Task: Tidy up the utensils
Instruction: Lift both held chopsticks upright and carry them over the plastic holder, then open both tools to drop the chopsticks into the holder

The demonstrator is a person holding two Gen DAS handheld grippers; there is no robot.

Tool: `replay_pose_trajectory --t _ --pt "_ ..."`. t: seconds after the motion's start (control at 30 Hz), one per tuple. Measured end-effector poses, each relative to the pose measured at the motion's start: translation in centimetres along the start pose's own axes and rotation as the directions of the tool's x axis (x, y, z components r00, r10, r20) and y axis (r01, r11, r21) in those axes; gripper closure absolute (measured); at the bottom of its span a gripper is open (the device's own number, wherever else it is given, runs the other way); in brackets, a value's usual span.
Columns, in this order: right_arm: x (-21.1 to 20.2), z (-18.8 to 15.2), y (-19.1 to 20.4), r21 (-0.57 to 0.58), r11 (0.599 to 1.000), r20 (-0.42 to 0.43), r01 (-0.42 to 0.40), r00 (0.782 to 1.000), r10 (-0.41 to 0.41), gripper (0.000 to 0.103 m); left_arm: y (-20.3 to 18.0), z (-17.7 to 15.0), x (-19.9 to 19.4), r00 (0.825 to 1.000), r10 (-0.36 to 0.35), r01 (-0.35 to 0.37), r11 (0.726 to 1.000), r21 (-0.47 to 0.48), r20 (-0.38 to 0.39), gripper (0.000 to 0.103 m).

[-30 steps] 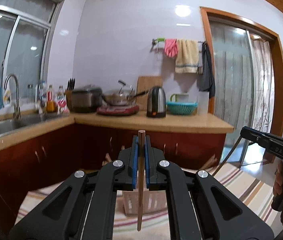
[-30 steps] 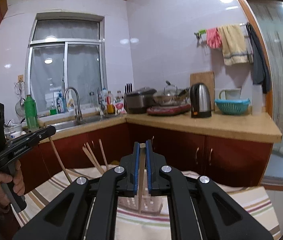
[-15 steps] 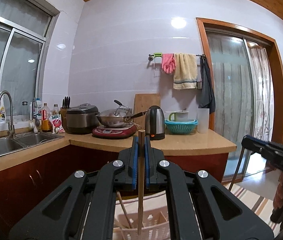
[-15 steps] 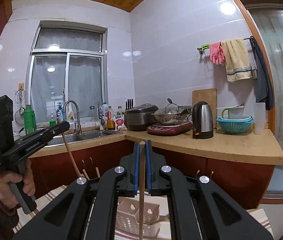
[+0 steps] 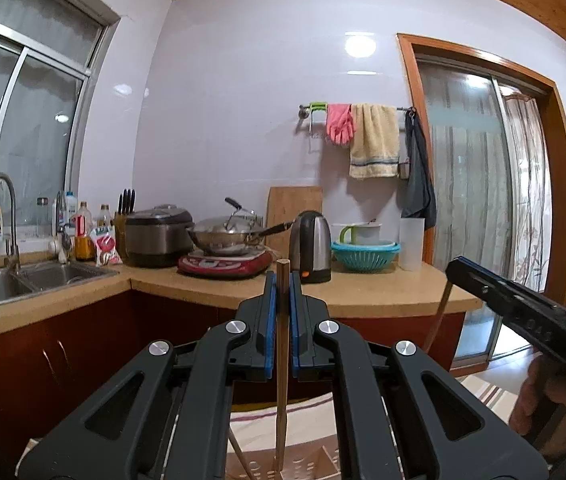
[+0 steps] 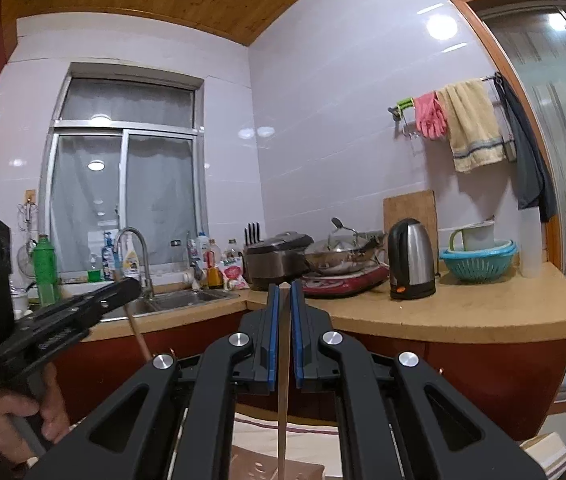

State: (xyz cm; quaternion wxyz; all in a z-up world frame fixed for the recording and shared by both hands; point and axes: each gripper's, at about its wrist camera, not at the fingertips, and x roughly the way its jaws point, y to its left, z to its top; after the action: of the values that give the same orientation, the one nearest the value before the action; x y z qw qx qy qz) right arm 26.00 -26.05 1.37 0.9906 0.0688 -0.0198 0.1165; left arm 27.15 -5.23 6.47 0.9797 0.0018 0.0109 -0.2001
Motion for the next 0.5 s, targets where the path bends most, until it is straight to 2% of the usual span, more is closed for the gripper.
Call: replay_pose_trajectory --t 0.27,0.5 --pt "2.5 -4.7 -0.9 0.008 1.0 -0.091 0.023 0.996 -0.023 0.096 1.3 -3.6 2.4 0.998 0.005 -0.006 1.0 -0.022 -0.063 0.097" --pt "3.3 -6.9 -0.6 -0.009 0.999 -0.158 0.033 0.987 -0.034 0.096 2.0 -6.1 3.8 0.993 0.01 -0.015 0.999 -0.036 -0.116 0.097"
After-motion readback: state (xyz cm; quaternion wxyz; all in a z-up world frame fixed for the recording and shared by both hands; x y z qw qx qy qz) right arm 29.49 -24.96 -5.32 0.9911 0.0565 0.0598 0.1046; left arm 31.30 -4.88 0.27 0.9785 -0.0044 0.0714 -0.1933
